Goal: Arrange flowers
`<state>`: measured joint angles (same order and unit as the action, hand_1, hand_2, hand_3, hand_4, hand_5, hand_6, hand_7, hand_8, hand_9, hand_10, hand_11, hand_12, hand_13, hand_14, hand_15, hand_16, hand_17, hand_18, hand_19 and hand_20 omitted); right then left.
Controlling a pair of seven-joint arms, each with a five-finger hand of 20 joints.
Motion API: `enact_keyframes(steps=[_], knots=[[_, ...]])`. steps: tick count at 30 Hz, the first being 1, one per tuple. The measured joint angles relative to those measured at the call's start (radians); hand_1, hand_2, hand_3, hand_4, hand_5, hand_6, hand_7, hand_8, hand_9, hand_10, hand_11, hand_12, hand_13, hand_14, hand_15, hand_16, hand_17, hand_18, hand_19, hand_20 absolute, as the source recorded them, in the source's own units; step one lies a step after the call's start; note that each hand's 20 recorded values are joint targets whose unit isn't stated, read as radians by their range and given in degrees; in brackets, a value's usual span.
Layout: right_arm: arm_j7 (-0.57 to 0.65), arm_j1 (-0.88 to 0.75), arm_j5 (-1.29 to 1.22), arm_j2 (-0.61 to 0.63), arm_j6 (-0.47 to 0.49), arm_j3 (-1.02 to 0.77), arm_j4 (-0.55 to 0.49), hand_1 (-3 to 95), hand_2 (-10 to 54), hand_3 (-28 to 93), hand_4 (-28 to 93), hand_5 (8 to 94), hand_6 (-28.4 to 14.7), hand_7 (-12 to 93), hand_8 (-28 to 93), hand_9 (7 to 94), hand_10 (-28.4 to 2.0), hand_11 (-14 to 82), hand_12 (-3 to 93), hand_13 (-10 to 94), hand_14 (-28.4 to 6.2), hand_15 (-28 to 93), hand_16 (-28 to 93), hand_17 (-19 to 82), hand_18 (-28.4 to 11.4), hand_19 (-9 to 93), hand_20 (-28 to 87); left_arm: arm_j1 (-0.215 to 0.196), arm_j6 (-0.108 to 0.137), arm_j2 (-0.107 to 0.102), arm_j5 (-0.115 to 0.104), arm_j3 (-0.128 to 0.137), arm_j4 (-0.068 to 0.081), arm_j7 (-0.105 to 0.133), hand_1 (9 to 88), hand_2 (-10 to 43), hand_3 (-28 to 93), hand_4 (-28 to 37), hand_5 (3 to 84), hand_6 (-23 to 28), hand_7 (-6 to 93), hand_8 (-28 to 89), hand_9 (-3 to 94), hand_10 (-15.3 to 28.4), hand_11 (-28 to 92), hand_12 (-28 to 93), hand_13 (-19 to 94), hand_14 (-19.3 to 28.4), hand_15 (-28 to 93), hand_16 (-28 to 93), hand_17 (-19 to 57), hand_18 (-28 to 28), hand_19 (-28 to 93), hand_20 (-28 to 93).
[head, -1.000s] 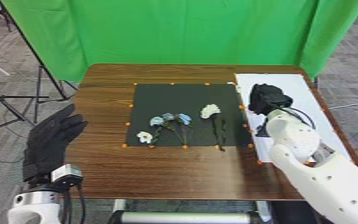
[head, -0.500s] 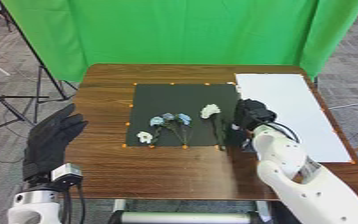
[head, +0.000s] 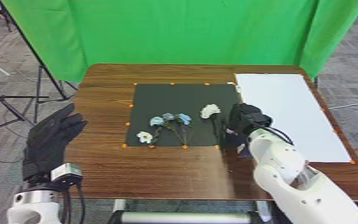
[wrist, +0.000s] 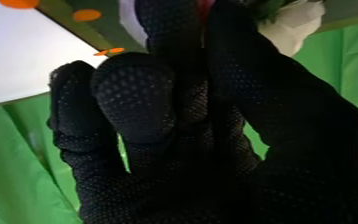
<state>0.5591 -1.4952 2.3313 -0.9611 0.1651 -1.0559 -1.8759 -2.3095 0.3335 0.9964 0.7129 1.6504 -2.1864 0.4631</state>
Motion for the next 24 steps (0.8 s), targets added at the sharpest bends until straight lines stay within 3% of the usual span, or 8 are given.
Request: enact_keyframes(steps=[5, 24], knots=[[0.021, -0.006, -0.011, -0.001, -0.001, 0.001, -0.014, 32.5, -1.6, 81, -24, 73.0, -4.2, 20, -10, 82.9, -13.7, 33.9, 20.9, 80, -6.6, 68, 22, 46, -21.7, 93, 14, -0.001, 0.002, 0.0, 0.0, 0.0, 0.0, 0.001, 26.5, 5.8, 81, -18.3, 44.8, 12.6, 12.4, -9, 39.7, 22.1, 38, 9, 28, 28.4, 69, -17, -8.4, 23.9, 63, 3], [0.063, -0.069, -0.072, -0.011, -0.049, -0.033, -0.1, 28.2, 2.2, 80, -23, 74.5, -5.8, 18, -10, 83.8, -15.1, 33.0, 20.4, 80, -7.7, 68, 21, 46, -23.2, 93, 16, -0.009, 0.012, 0.0, 0.0, 0.006, -0.005, -0.002, 26.6, 6.2, 81, -18.3, 44.9, 12.6, 12.5, -9, 39.7, 22.1, 38, 9, 28, 28.4, 69, -17, -8.4, 23.9, 63, 3]])
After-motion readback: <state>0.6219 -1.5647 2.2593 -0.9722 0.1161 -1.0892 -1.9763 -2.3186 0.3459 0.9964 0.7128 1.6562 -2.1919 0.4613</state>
